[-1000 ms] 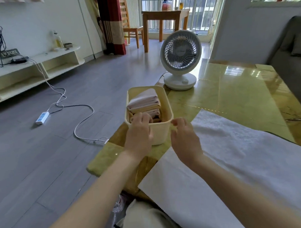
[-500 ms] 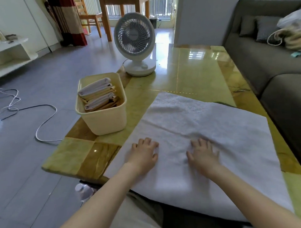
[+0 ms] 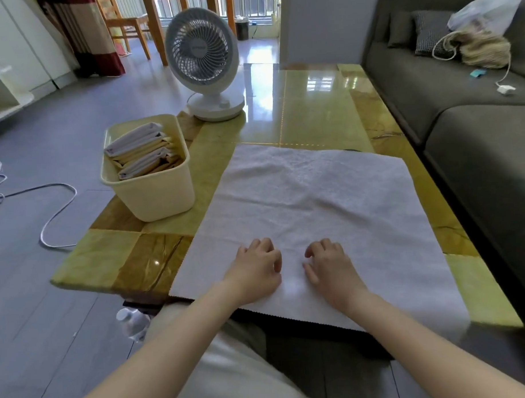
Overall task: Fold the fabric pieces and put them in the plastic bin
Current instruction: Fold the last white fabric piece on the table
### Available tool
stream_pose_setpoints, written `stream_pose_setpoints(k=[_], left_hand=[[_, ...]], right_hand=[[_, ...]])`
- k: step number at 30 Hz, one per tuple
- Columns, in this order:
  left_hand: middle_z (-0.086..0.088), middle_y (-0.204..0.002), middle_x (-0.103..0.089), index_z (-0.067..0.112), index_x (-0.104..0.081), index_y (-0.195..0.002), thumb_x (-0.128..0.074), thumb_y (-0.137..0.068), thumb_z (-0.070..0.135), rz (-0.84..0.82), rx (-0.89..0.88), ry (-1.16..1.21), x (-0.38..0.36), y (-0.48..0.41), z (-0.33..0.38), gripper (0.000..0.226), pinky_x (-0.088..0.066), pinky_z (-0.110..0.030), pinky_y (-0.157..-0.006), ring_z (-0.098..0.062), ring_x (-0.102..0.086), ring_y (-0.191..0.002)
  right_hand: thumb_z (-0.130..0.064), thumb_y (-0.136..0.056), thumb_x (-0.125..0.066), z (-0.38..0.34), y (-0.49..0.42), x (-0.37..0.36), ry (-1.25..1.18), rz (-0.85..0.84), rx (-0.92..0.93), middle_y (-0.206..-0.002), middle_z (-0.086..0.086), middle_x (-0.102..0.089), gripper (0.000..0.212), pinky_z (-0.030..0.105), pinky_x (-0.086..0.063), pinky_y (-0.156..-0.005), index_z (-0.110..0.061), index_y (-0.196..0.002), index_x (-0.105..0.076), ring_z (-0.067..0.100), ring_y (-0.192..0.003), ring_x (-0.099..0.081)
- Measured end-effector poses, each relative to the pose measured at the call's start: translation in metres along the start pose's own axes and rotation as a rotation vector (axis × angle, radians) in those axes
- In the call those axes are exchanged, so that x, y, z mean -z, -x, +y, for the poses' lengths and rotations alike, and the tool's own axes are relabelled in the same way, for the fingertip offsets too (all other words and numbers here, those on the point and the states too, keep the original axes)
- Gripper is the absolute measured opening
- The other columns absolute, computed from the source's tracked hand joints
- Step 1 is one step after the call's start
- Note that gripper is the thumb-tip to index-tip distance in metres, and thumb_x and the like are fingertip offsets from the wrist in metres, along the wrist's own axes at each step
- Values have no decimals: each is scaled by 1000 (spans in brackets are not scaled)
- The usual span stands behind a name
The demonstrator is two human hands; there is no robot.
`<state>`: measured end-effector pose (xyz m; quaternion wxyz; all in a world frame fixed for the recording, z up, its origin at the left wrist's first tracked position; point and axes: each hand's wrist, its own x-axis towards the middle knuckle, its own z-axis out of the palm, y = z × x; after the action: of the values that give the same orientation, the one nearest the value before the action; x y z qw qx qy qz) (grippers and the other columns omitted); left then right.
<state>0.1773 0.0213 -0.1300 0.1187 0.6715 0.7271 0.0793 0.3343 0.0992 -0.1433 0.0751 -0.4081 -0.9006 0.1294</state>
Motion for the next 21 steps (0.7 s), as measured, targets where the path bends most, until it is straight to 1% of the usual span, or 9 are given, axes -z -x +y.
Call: stream_pose_setpoints(k=[2,4,8,10,13,15,17,19,21], left_hand=[[0,-118,-42,20,-53,-108,-55,-86,40,-39,-25,-2,-2,8,4,30,-27,-29,-88,-19,-38,-114],[2,-126,-37,25,-47,-115,-61,-80,48,-108,-49,15,-2,16,3,43,-27,-29,-93,-19,-34,-119],[2,-147,-22,34,-33,-132,-70,-73,35,-241,-87,-111,-2,33,3,70,-19,-35,-112,-20,-21,-136],[3,-149,-20,35,-30,-136,-66,-76,25,-243,-89,-149,-1,38,2,71,-20,-36,-112,-20,-20,-138],[5,-144,-28,32,-38,-131,-57,-83,21,-190,-98,-109,0,44,2,53,-28,-33,-104,-19,-29,-134],[5,-141,-30,31,-39,-129,-57,-82,20,-186,-99,-137,1,49,1,52,-31,-32,-100,-18,-33,-130],[4,-142,-26,33,-33,-133,-59,-79,16,-218,-86,-220,-1,53,3,63,-31,-35,-101,-19,-30,-131],[2,-141,-26,32,-31,-133,-58,-79,12,-195,-44,-270,-3,56,5,64,-32,-37,-100,-21,-29,-130],[-1,-134,-34,25,-39,-126,-56,-85,15,-102,-3,-242,-4,56,8,45,-35,-36,-95,-21,-36,-122]], right_hand=[[-35,-95,-45,4,21,-3,20,-5,53,-124,2,-49,32,28,-35,-96,-16,-120,-51,21,-113,-46],[-42,-94,-46,7,36,-6,40,-62,85,-136,3,-45,42,36,-29,-108,-17,-127,-48,23,-127,-41],[-55,-87,-51,9,62,-3,124,-137,101,-148,4,-31,66,43,-22,-113,-18,-139,-36,23,-138,-27],[-46,-87,-54,10,73,-3,168,-152,99,-149,5,-27,67,43,-19,-115,-17,-142,-29,24,-139,-23],[-17,-90,-52,12,91,-7,269,-150,43,-152,7,-19,64,44,-15,-117,-11,-144,-19,28,-144,-13],[-8,-66,-75,16,99,-10,342,-110,-5,-139,17,-42,79,50,-37,-104,-4,-135,-36,38,-134,-37],[-1,-23,-87,29,104,-17,385,-43,-55,-110,18,-63,93,49,-54,-77,-2,-111,-57,41,-104,-62],[5,-18,-83,38,109,-19,405,-4,-84,-100,17,-63,84,44,-55,-69,-2,-100,-63,38,-91,-65],[5,-28,-82,43,111,-14,396,73,-61,-89,13,-63,67,36,-54,-61,-4,-92,-64,31,-77,-64]])
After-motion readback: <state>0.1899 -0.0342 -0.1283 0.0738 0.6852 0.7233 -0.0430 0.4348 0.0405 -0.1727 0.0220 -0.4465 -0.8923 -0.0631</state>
